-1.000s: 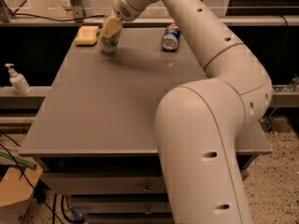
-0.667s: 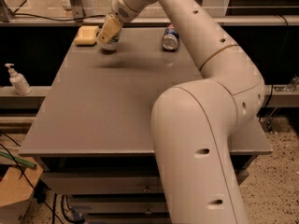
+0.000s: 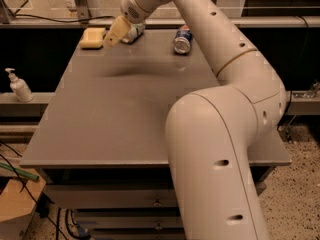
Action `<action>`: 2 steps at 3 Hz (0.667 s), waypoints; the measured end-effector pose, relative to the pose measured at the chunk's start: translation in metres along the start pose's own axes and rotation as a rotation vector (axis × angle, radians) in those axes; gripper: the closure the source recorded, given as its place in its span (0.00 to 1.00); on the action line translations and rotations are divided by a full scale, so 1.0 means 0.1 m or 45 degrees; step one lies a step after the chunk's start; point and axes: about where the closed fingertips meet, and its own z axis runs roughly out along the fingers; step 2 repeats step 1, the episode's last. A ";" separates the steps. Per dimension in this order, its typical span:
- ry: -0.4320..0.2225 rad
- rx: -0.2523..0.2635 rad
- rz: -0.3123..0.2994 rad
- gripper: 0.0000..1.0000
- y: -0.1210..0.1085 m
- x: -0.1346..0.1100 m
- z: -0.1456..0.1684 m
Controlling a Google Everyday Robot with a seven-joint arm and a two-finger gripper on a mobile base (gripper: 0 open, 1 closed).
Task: Move 7up can near sponge
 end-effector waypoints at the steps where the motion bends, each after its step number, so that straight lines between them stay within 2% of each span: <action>1: -0.002 -0.001 0.001 0.00 0.00 0.00 0.00; 2: -0.002 -0.001 0.001 0.00 0.00 0.00 0.00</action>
Offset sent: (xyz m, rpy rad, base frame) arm 0.0000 0.0000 0.0000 0.0000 0.0000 0.0000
